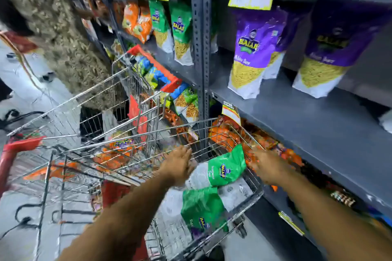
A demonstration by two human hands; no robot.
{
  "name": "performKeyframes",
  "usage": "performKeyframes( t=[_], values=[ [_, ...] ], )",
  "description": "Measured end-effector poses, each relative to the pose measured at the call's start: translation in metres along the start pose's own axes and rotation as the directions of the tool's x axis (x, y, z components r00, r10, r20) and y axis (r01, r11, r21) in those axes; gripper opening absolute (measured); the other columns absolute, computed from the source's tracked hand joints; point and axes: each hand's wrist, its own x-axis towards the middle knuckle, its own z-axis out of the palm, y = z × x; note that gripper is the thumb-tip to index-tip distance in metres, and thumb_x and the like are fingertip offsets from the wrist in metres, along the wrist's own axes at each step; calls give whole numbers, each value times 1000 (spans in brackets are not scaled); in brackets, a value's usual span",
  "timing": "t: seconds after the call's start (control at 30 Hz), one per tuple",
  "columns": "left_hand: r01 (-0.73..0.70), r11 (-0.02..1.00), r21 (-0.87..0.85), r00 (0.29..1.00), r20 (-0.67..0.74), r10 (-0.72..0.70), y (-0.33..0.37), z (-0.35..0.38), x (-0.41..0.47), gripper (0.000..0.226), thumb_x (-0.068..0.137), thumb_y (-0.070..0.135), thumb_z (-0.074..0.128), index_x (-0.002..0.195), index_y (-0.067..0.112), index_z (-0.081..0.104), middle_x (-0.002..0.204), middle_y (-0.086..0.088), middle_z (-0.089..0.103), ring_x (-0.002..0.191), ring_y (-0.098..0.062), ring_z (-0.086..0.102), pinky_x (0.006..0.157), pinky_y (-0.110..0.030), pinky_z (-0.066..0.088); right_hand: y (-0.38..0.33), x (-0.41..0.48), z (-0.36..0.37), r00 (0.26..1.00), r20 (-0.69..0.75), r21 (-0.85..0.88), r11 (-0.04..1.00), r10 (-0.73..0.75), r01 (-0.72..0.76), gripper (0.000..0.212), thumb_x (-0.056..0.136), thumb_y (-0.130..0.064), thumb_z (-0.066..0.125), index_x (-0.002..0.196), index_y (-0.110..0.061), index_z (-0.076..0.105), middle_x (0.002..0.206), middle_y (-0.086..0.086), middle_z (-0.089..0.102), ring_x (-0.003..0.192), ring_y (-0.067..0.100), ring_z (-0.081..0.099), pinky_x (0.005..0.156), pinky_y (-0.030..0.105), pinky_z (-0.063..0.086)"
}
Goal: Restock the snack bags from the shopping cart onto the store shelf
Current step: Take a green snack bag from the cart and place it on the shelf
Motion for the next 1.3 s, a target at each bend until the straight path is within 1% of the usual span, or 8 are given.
performKeyframes(
  t=[0.27, 0.47, 0.57, 0.7, 0.8, 0.93, 1.17, 1.3],
  values=[
    [92, 977, -192, 958, 285, -34, 25, 130, 71, 61, 82, 50, 33, 128, 14, 48, 130, -22, 45, 118, -45, 48, 96, -47, 44, 34, 111, 112, 895, 158, 266, 855, 417, -445, 13, 73, -23, 67, 67, -16, 58, 76, 16, 59, 72, 23, 58, 58, 34, 41],
    [255, 929, -269, 936, 309, -167, 31, 167, 97, 103, 66, 50, 55, 144, -3, 13, 153, -30, 16, 142, -46, 14, 118, -50, 21, 39, 141, 136, 882, 239, 367, 804, 405, -468, 28, 63, -24, 62, 79, -4, 73, 78, 16, 74, 71, 22, 69, 61, 29, 53],
    [283, 901, -329, 957, 162, -241, 18, 167, 103, 90, 69, 49, 57, 139, 0, 30, 145, -27, 37, 133, -46, 37, 108, -51, 36, 18, 149, 129, 850, 302, 638, 571, 431, -517, 12, 79, -3, 60, 86, 1, 69, 72, 12, 68, 41, 3, 58, 41, 17, 46],
    [296, 834, -466, 954, 111, -277, -4, 140, 111, 59, 82, 22, 65, 136, 13, 44, 142, -12, 47, 128, -30, 47, 104, -30, 37, 9, 157, 124, 839, 437, 809, 265, 325, -525, 13, 95, -15, 44, 104, -17, 53, 84, 3, 61, 66, 23, 59, 54, 26, 40],
    [369, 712, -597, 919, 122, -374, -30, 101, 110, 35, 70, 28, 67, 101, 15, 69, 90, -16, 74, 80, -29, 67, 64, -34, 46, 19, 156, 121, 892, 362, 806, 388, 273, -446, 31, 85, -21, 54, 116, -24, 54, 98, 6, 65, 79, 23, 54, 55, 25, 40],
    [389, 456, -800, 909, 252, -333, -59, 55, 95, 19, 63, 16, 82, 78, 15, 70, 67, 2, 71, 60, -12, 59, 58, -33, 53, 22, 141, 110, 948, 297, 697, 652, 117, -299, 62, 79, -24, 65, 135, -31, 40, 137, 1, 47, 114, 17, 50, 100, 43, 45],
    [138, 316, -939, 983, 168, 70, -4, -70, 60, 58, 52, 37, 89, 103, 17, 71, 107, 1, 74, 100, -14, 67, 91, -25, 52, -3, 80, 24, 977, 142, 855, 517, -157, -41, 42, 85, -3, 59, 123, -18, 50, 122, -7, 59, 113, 2, 53, 99, 19, 42],
    [0, 246, -969, 976, 54, 213, 66, -115, 57, 59, 43, 38, 92, 95, 18, 74, 95, 4, 77, 88, -10, 70, 78, -17, 55, 23, 20, -34, 991, -50, 876, 471, -120, 101, 37, 83, -11, 63, 118, -18, 56, 107, -15, 64, 87, -11, 61, 80, 9, 48]
  ],
)
